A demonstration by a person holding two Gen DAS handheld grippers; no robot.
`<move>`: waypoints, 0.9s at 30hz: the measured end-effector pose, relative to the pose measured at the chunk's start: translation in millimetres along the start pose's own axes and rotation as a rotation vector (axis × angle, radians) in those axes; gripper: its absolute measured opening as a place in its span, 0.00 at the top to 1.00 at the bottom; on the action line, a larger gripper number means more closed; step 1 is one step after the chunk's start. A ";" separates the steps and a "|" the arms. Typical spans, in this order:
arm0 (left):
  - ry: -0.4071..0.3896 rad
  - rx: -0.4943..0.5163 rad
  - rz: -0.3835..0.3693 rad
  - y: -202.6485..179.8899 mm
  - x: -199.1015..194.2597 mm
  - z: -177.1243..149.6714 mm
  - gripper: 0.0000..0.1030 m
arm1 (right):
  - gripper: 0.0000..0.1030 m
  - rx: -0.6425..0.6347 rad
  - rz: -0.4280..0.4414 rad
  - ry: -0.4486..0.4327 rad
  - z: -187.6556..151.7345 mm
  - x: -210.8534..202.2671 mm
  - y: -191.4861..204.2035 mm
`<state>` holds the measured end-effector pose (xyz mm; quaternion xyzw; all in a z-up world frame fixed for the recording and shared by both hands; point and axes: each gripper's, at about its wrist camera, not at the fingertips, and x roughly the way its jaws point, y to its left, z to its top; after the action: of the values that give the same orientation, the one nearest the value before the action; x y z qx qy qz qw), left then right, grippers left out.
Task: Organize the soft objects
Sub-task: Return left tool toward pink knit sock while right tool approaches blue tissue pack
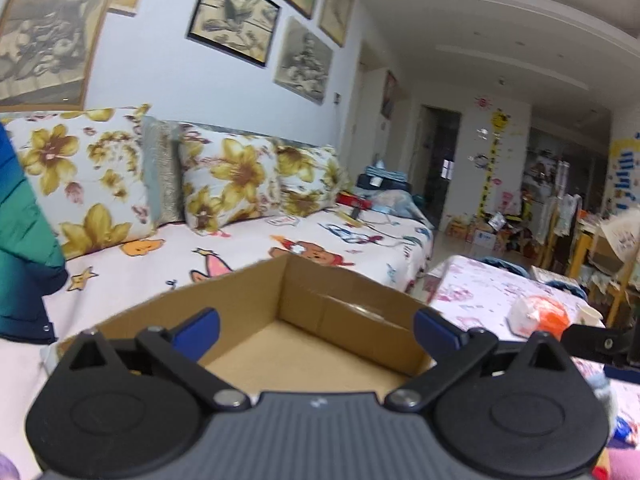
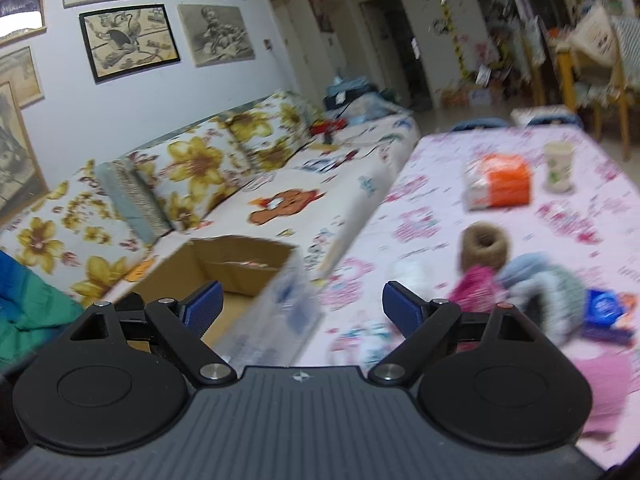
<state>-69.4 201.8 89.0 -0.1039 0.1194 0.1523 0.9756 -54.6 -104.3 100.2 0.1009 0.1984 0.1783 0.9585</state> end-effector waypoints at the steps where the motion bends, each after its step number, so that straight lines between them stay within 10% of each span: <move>1: 0.004 0.001 -0.010 -1.3 -0.2 -1.1 0.01 | 0.00 -0.020 -0.008 -0.018 -1.8 -4.0 -2.5; 27: 0.037 0.136 -0.198 -63.8 -14.2 -27.4 0.01 | 0.00 -0.060 -0.163 -0.112 -9.3 -31.0 -47.0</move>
<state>-67.5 131.9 77.3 -0.0517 0.1363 0.0448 0.9883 -70.9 -158.0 90.1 0.0655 0.1466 0.0997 0.9820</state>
